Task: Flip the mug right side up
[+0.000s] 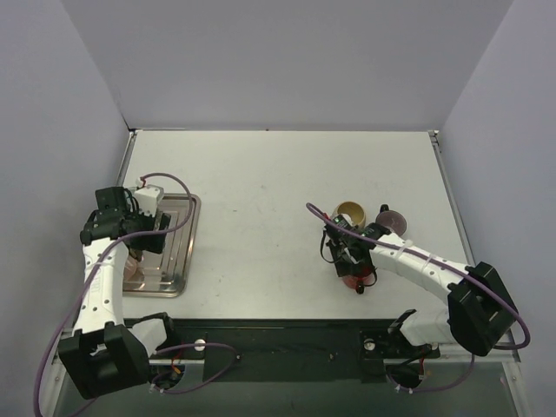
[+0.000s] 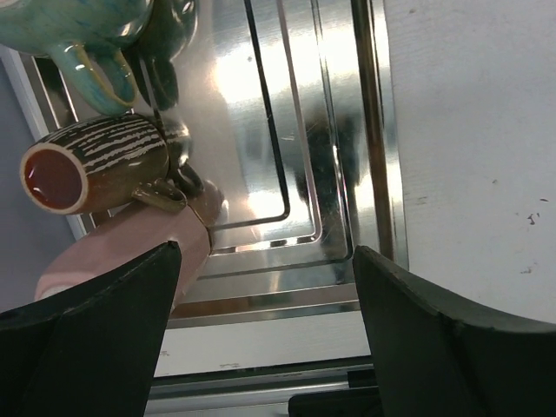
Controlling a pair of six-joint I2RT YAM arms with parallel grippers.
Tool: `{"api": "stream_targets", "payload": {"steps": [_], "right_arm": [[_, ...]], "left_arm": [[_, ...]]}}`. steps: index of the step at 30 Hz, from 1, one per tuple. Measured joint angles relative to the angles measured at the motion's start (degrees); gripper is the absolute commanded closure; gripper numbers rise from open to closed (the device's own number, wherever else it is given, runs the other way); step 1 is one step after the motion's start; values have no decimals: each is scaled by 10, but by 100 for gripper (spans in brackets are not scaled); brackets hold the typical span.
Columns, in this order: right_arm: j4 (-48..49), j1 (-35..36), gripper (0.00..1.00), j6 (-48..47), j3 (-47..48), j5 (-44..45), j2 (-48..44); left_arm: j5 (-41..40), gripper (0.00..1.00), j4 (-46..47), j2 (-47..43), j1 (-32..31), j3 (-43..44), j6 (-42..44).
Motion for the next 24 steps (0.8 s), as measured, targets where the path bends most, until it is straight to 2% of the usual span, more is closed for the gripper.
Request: {"api": "stream_targets", "payload": {"steps": [3, 5, 6, 8, 14, 18, 24], "right_arm": [[25, -9, 100, 2, -15, -11, 6], [41, -9, 84, 2, -17, -12, 5], [49, -9, 71, 2, -19, -12, 5], [63, -9, 57, 6, -22, -16, 5], [41, -1, 31, 13, -23, 4, -24], [6, 6, 27, 12, -9, 23, -98], [-30, 5, 27, 10, 49, 45, -161]], "left_arm": [[-13, 9, 4, 6, 17, 0, 12], [-18, 9, 8, 12, 27, 0, 19], [-20, 9, 9, 15, 33, 0, 22], [-25, 9, 13, 21, 43, 0, 30], [-30, 9, 18, 33, 59, 7, 36], [-34, 9, 14, 73, 60, 57, 36], [-43, 18, 26, 152, 75, 124, 38]]}}
